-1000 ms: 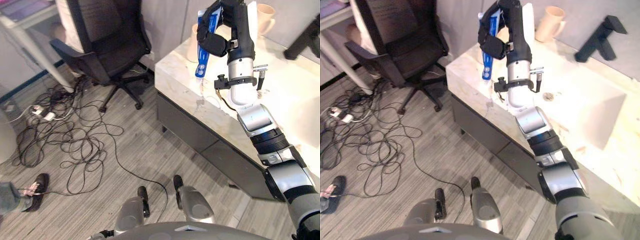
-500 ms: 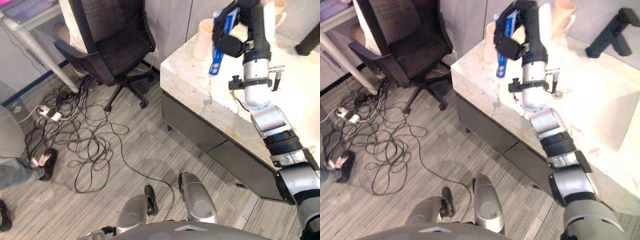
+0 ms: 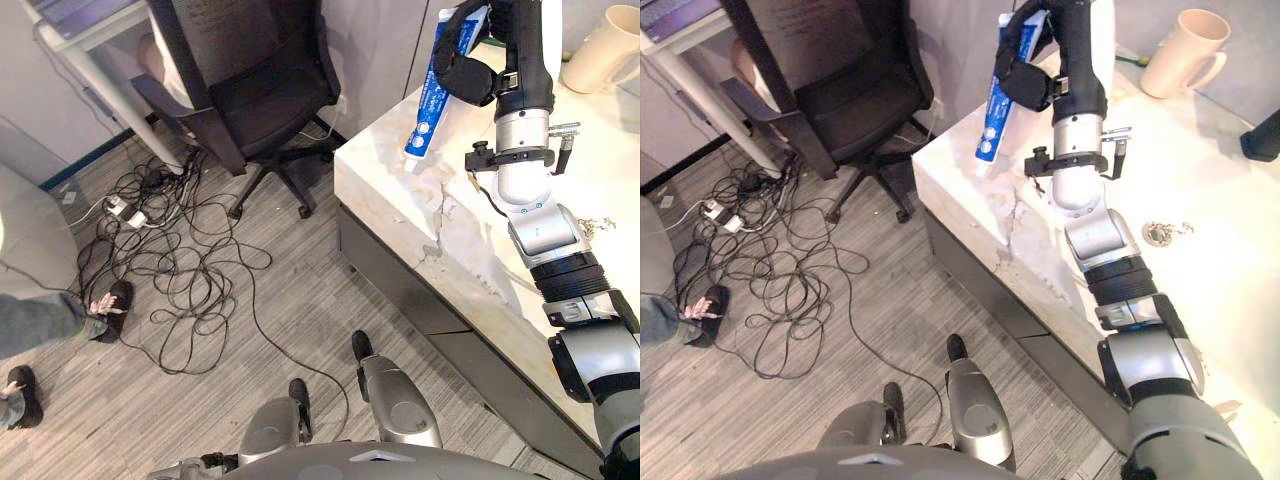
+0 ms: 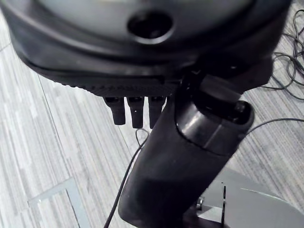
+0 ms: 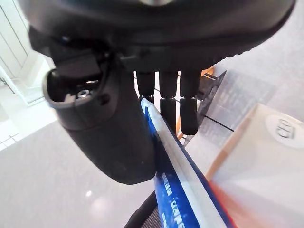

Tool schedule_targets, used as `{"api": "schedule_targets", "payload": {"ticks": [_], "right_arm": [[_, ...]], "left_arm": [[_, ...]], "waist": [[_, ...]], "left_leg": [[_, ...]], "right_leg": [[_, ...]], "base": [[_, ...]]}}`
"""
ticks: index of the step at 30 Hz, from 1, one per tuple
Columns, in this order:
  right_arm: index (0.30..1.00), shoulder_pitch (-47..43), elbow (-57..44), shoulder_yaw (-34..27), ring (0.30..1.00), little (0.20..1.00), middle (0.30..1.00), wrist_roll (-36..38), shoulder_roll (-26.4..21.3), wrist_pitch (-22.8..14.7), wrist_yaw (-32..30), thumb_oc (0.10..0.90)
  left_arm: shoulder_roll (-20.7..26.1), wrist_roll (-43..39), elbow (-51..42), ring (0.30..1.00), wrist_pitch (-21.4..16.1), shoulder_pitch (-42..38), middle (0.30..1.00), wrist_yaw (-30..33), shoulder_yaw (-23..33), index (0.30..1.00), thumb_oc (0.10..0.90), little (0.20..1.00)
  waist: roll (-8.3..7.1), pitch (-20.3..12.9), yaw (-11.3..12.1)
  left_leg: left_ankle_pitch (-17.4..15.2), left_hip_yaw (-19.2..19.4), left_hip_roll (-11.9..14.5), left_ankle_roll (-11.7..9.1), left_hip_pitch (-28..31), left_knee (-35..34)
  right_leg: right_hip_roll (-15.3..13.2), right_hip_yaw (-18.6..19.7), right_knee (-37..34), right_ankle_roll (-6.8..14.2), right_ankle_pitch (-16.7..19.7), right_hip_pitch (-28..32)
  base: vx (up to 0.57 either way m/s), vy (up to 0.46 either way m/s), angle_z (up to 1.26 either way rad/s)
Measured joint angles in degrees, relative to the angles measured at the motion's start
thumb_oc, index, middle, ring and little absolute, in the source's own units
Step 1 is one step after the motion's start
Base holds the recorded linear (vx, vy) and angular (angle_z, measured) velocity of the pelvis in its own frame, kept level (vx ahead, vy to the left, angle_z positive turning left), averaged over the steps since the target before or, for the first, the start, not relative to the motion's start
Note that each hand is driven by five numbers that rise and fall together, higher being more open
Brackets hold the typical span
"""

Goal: Organize the bathroom.

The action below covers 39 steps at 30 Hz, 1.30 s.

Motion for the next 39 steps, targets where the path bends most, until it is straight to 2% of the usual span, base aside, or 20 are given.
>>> {"api": "schedule_targets", "payload": {"ticks": [5,11,13,18,28,39], "right_arm": [[0.3,0.3,-0.06,-0.09,0.3,0.3,0.3,-0.08,-2.3,0.49,-0.1,0.4],[0.3,0.33,-0.05,-2.32,0.3,0.3,0.3,-0.15,-4.76,0.45,-1.08,0.4],[0.3,0.33,-0.04,-3.0,0.3,0.3,0.3,-0.14,-6.34,0.27,-1.93,0.4],[0.3,0.33,-0.04,-4.35,0.3,0.3,0.3,-0.09,-9.19,-0.72,-3.91,0.4],[0.3,1.27,-0.07,-4.91,0.3,0.3,0.3,0.01,-9.34,-2.59,-4.26,0.4],[0.3,1.88,-0.06,-4.91,0.3,0.3,0.3,-0.01,-9.12,-2.73,-5.81,0.4]], "left_arm": [[-0.3,0.0,0.73,0.9,0.19,0.41,0.9,0.26,0.2,0.9,0.8,0.9],[0.3,0.93,0.66,0.9,0.44,2.0,0.9,0.25,1.86,0.9,0.8,0.9],[0.29,2.24,0.66,0.9,0.93,2.24,0.9,0.2,1.81,0.9,0.8,0.9],[0.25,2.25,0.67,0.9,1.65,2.46,0.9,0.21,1.72,0.9,0.8,0.9],[-0.06,1.8,0.51,0.9,2.33,2.84,0.9,1.66,1.65,0.9,0.8,0.9],[-0.63,-0.37,0.0,0.9,1.99,4.09,0.9,2.15,2.11,0.9,0.8,0.9]], "waist": [[-0.06,-0.06,0.07],[-1.63,-2.75,-0.24],[-1.64,-3.89,-0.41],[-1.7,-4.3,-1.53],[-1.42,-5.2,-1.54],[-0.64,-6.1,-1.29]], "left_leg": [[1.06,0.47,-0.72,0.19,4.35,-3.9],[1.13,1.28,-1.64,1.0,4.19,-3.88],[1.1,1.36,-1.61,1.08,4.19,-3.95],[1.01,1.92,-1.55,1.23,4.38,-3.93],[0.9,2.6,-1.29,1.4,4.04,-3.84],[1.08,1.63,-1.13,1.38,3.19,-3.85]], "right_leg": [[-0.55,0.48,-2.22,0.05,-0.09,3.6],[-1.17,1.82,-4.12,1.27,0.54,3.96],[-1.16,1.94,-4.91,1.47,0.82,4.26],[-1.07,2.48,-6.12,1.54,1.62,4.76],[-1.07,3.32,-7.02,1.88,2.24,4.98],[-1.29,2.18,-7.89,1.69,2.47,5.05]], "base": [[0.05,0.015,-0.03],[0.03,-0.003,-0.06],[0.0,-0.001,-0.02],[0.02,-0.008,-0.06],[0.01,-0.008,-0.05],[0.02,-0.018,0.06]]}}
